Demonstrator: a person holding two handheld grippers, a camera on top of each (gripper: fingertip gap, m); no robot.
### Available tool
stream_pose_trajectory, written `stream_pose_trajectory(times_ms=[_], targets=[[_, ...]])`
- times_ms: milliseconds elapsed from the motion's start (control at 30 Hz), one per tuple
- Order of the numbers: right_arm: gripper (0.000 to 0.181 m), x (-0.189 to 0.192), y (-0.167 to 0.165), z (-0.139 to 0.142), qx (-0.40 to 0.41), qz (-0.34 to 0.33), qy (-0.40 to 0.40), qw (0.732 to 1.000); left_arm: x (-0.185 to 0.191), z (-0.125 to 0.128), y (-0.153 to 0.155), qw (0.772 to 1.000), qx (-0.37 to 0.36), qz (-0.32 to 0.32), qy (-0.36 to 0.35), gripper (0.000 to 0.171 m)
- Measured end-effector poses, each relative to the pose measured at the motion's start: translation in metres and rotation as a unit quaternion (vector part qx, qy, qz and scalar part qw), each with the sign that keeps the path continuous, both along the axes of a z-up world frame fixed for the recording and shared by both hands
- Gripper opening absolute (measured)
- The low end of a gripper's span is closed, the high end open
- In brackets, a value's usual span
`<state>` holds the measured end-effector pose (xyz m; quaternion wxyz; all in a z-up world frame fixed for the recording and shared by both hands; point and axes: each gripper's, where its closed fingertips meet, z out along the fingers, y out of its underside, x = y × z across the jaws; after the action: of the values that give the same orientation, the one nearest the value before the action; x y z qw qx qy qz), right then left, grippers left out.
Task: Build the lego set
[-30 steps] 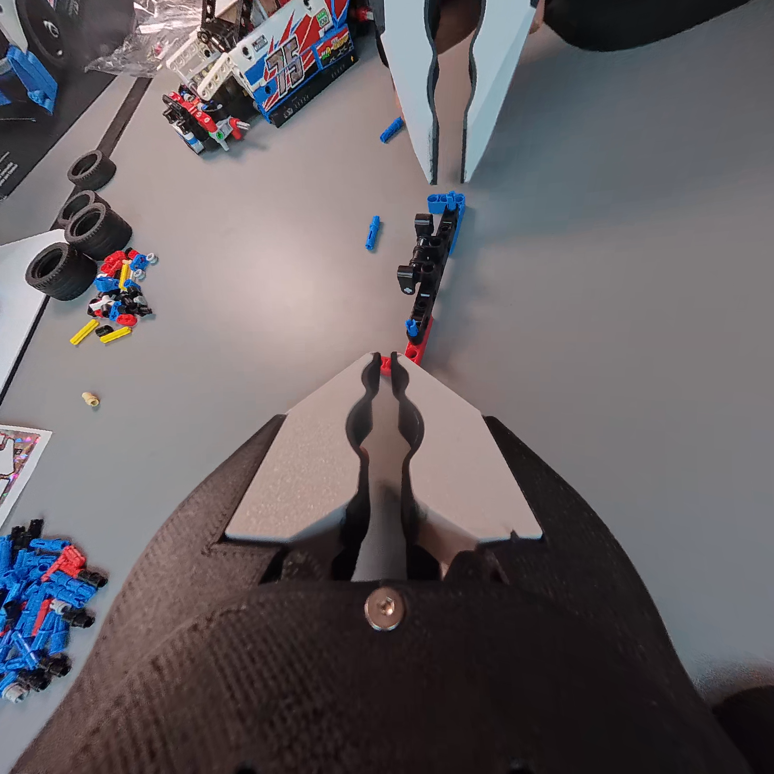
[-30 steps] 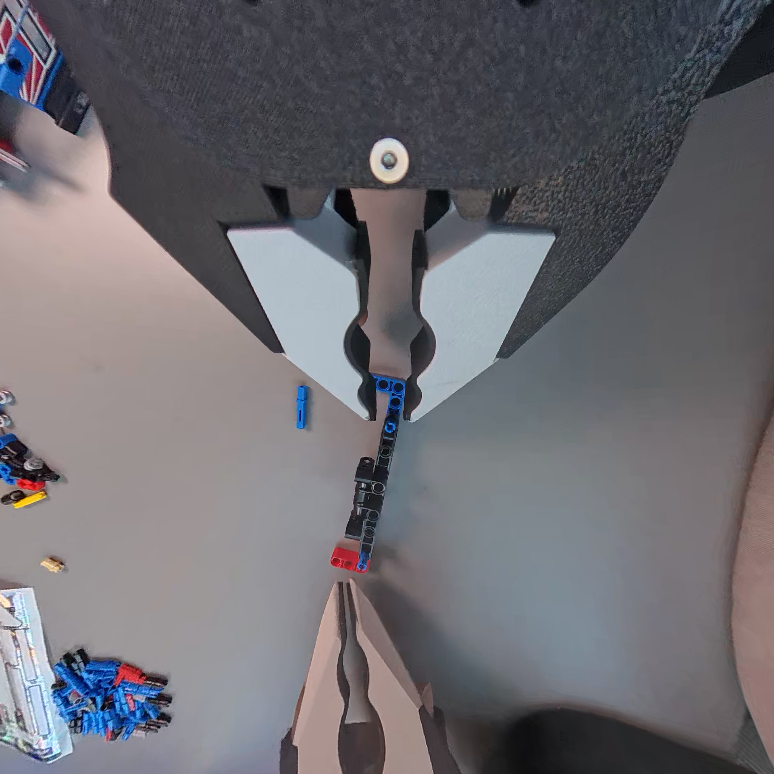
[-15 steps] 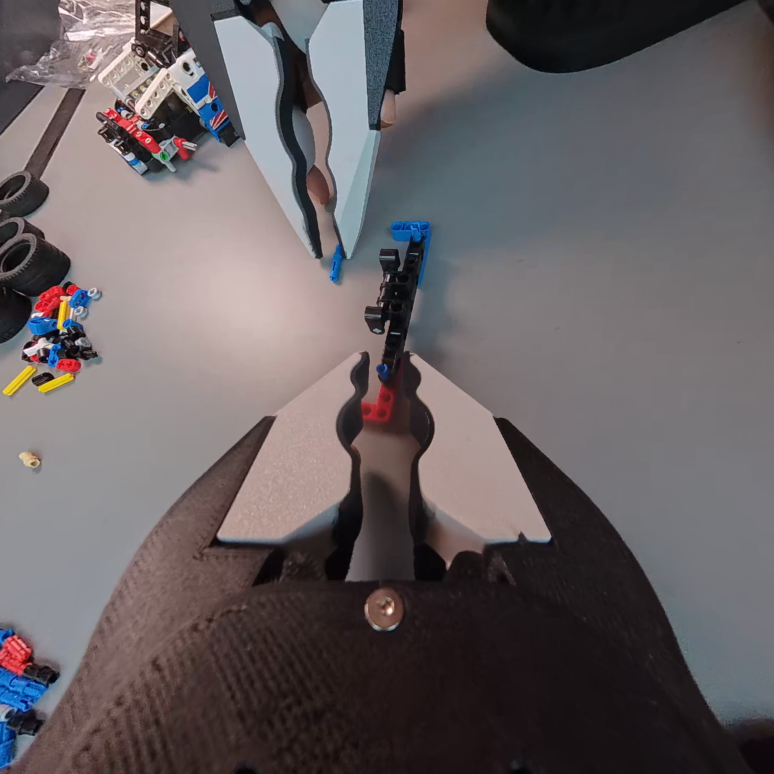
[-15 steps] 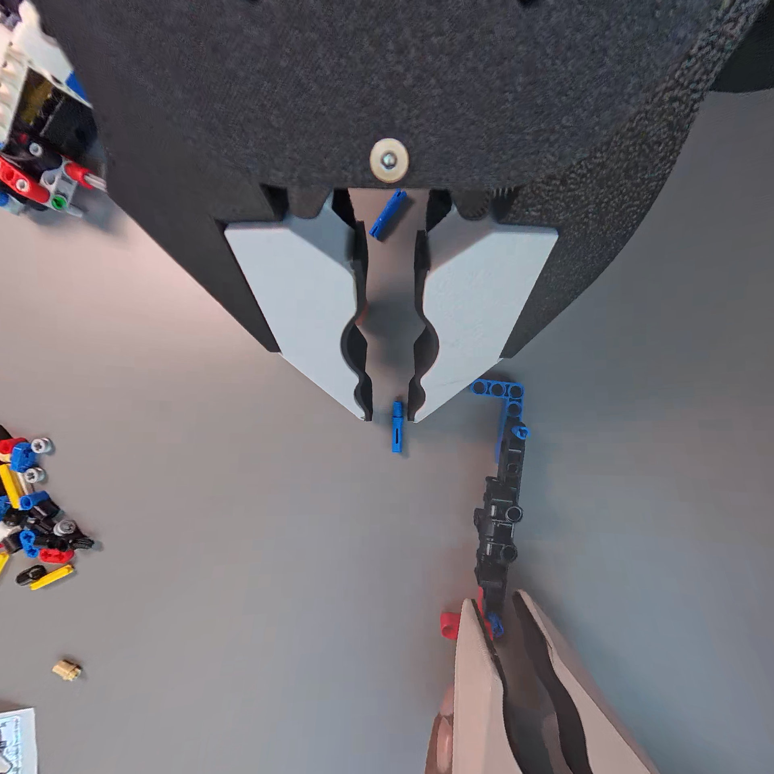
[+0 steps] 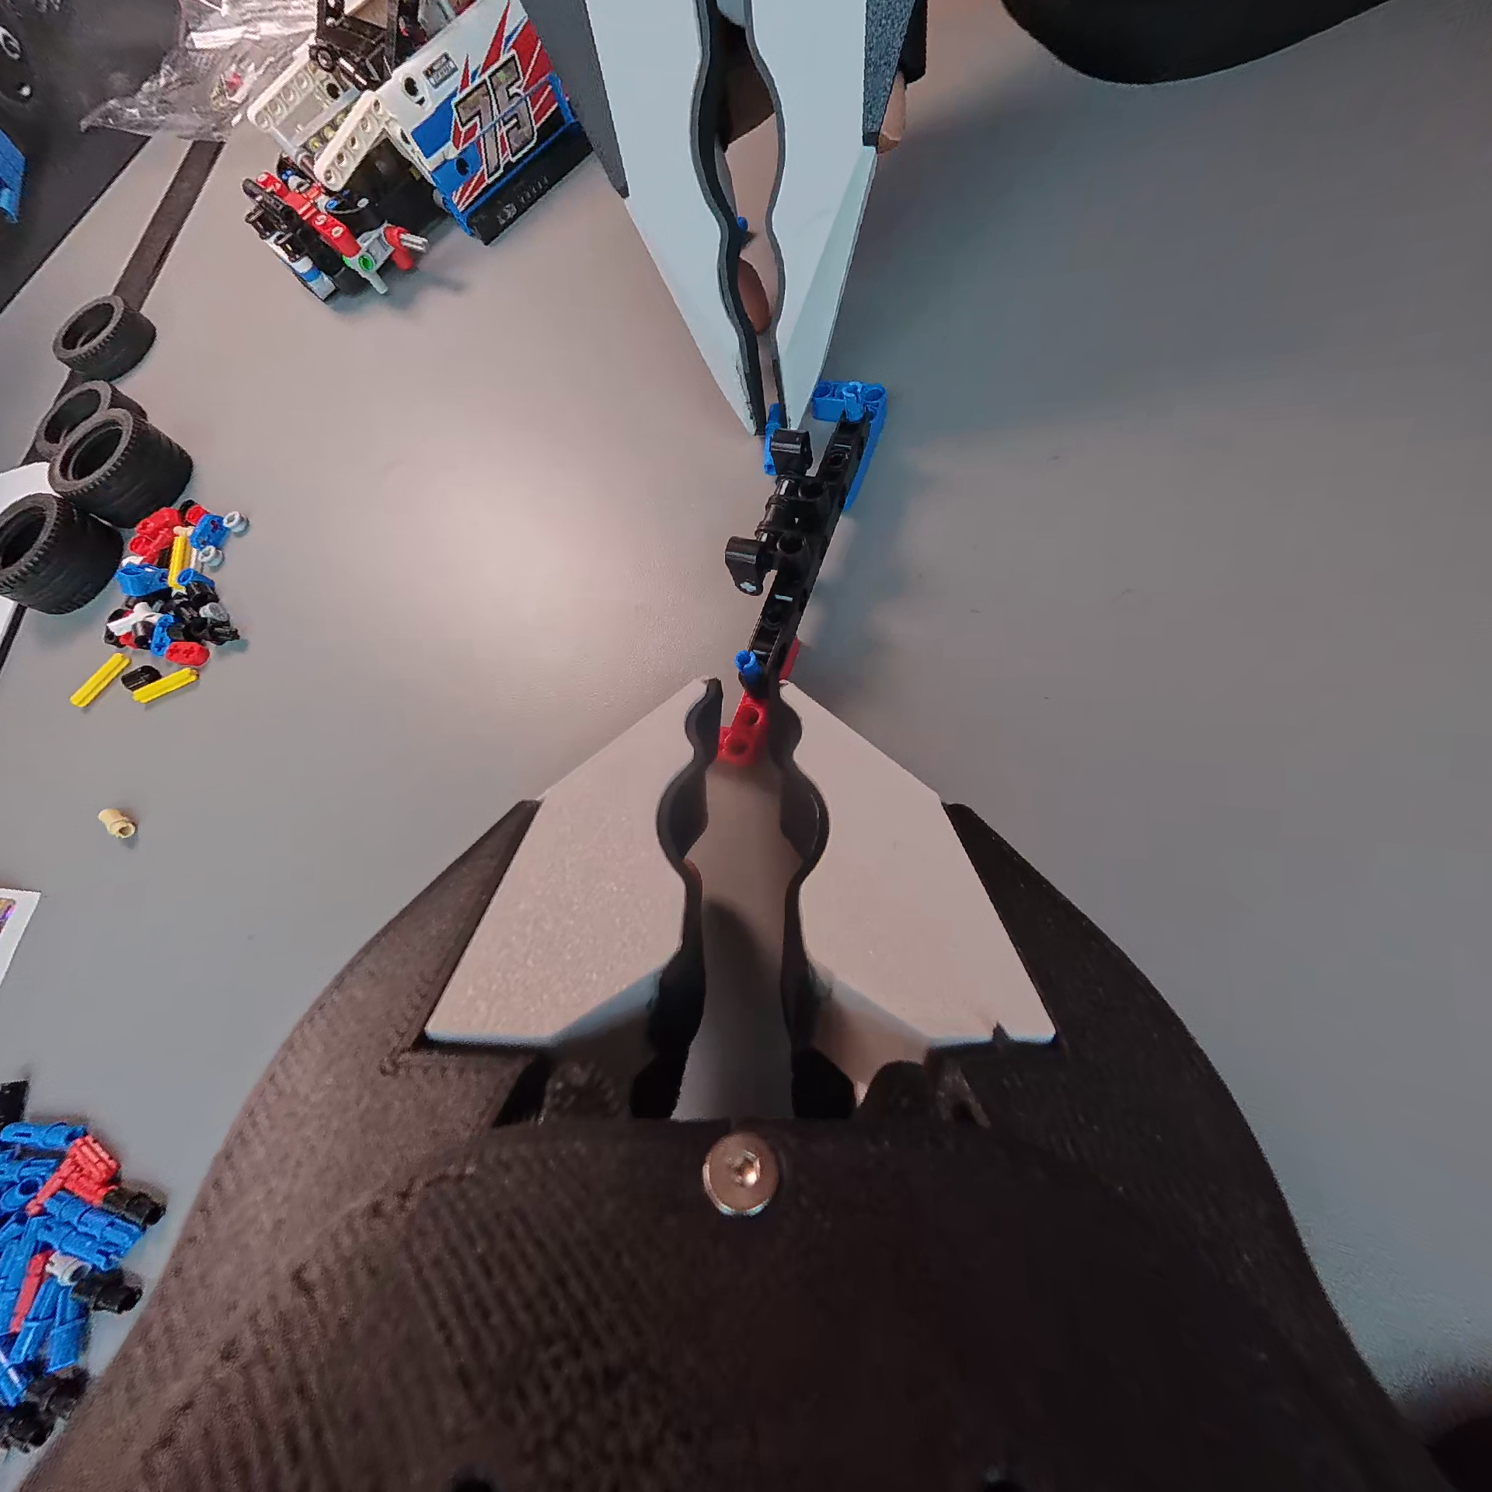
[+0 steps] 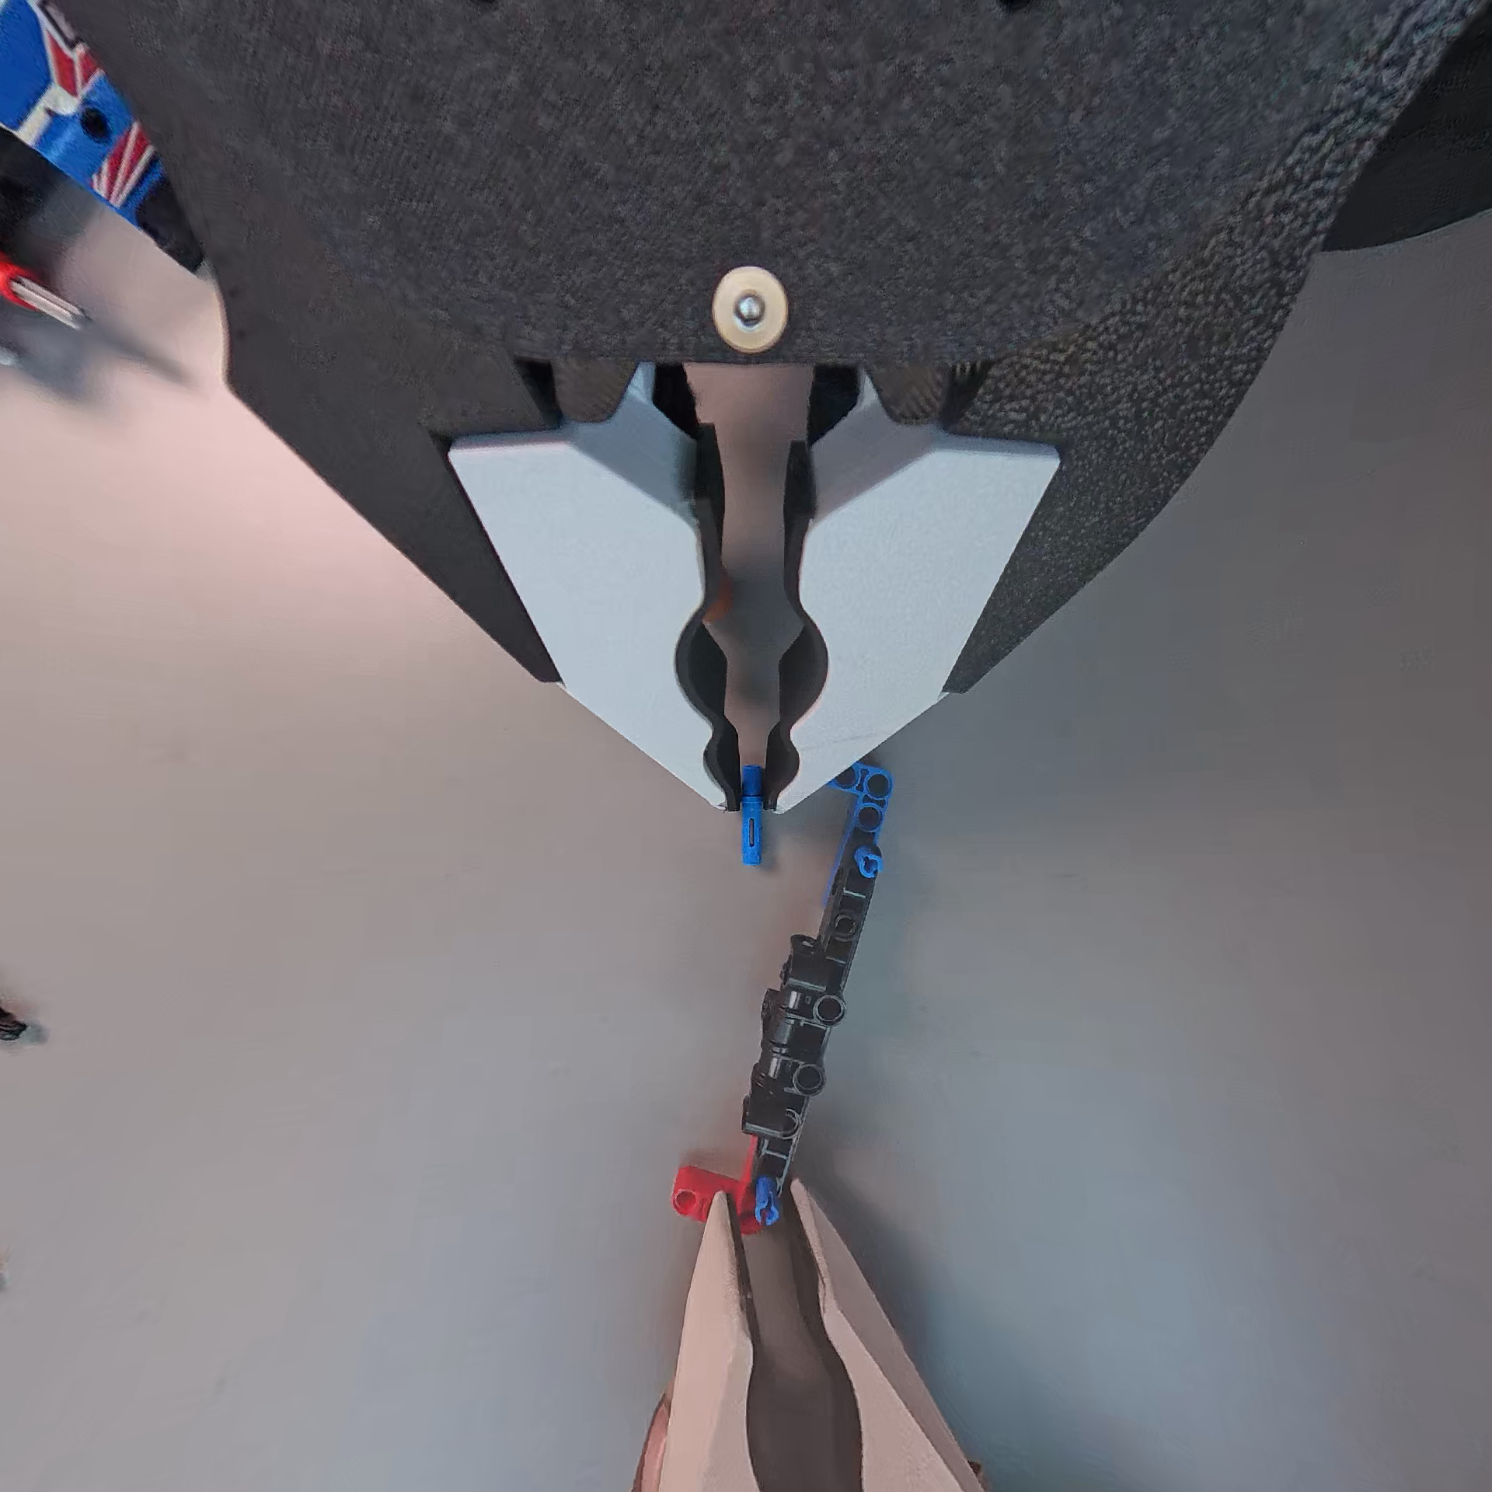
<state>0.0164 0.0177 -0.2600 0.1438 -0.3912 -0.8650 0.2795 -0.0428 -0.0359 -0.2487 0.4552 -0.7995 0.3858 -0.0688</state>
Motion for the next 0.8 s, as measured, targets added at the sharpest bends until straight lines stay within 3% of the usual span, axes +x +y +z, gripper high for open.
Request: stream_pose_trajectory(times_ms=[300, 533, 800], targets=[[0.004, 0.002, 0.003, 0.001, -0.001, -0.013, 0.007, 1.000, -0.002, 0.000, -0.004, 1.000, 0.000, 0.005, 0.001, 0.007], [0.004, -0.004, 0.004, 0.014, -0.038, -0.031, 0.039, 0.998, 0.005, 0.000, -0.005, 1.000, -0.005, -0.008, -0.007, 0.016], [0.004, -0.017, 0.008, 0.024, -0.070, -0.053, 0.078, 0.993, 0.005, -0.005, -0.002, 1.000, -0.020, 0.004, 0.004, 0.004]])
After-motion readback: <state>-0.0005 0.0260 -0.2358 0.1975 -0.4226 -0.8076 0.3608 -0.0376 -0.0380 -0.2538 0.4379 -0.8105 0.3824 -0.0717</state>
